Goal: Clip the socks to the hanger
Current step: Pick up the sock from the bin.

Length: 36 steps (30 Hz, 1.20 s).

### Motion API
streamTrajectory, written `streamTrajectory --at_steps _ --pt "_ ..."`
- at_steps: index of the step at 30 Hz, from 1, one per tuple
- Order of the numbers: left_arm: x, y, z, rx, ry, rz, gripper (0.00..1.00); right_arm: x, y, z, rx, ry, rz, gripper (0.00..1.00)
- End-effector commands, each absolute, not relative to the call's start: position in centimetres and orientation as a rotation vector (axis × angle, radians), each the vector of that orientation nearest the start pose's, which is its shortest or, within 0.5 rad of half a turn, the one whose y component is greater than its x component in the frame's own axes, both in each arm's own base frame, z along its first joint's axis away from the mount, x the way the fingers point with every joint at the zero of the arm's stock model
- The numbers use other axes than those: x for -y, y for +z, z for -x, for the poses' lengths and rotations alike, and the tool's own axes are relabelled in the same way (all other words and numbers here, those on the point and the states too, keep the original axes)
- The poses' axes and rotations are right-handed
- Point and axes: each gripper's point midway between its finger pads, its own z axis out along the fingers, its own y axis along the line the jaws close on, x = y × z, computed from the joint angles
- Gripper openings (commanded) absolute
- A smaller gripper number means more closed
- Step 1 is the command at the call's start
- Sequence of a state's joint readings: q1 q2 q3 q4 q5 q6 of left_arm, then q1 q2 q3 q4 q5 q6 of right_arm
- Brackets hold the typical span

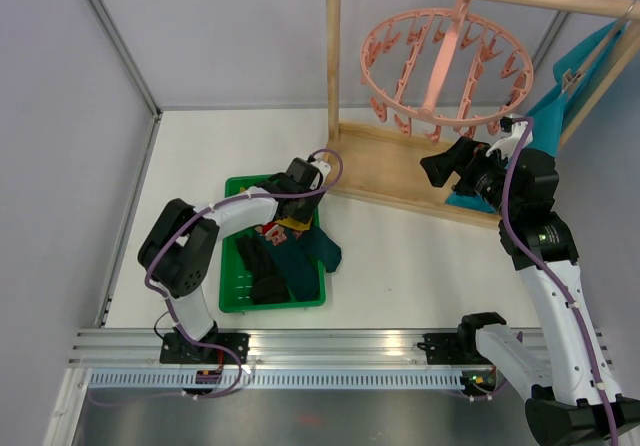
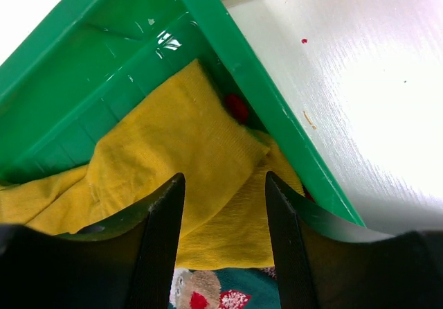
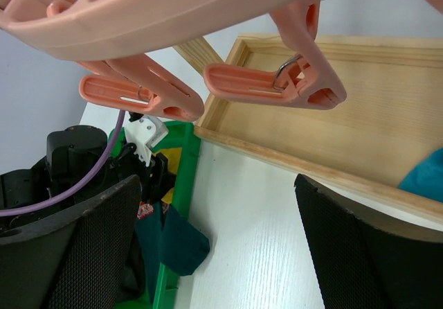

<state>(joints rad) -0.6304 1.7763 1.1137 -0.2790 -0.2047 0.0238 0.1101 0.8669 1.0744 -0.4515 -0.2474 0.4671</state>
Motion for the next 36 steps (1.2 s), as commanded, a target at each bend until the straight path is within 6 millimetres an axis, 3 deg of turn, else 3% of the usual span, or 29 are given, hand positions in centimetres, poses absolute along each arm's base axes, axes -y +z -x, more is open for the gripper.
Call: streamTrajectory --at_steps 1,7,19,24,30,32,36 --pt "22.5 5.6 -35.8 -2.350 -0.056 -0.716 0.56 -9.1 33.5 -29.2 -1.828 0.615 -0.154 0.98" --pt "21.7 4.4 -36.1 -2.380 0.020 -0.705 0.51 -9.1 33.4 -29.2 -1.826 0.613 -0.151 0.98" --pt "20.9 4.1 -36.8 -2.383 0.099 -0.679 0.29 -9.0 33.4 -29.1 -1.824 0.608 -0.153 0.98" --pt "21.1 6.1 -37.8 -2.345 0.111 -0.647 0.24 -9.0 33.8 -29.0 -1.816 0.607 -0.152 0.98" --pt "21.6 8.8 -38.8 -2.298 0.094 -0.619 0.03 -8.7 34.3 -28.8 -1.809 0.593 -0.151 0.98" --pt "21.8 9.9 -38.7 -2.286 0.072 -0.618 0.02 -8.6 34.7 -28.8 -1.800 0.586 -0.154 0.98" --pt "21.6 13.9 -38.5 -2.232 0.050 -0.589 0.02 -8.6 35.5 -28.8 -1.787 0.589 -0.150 0.98"
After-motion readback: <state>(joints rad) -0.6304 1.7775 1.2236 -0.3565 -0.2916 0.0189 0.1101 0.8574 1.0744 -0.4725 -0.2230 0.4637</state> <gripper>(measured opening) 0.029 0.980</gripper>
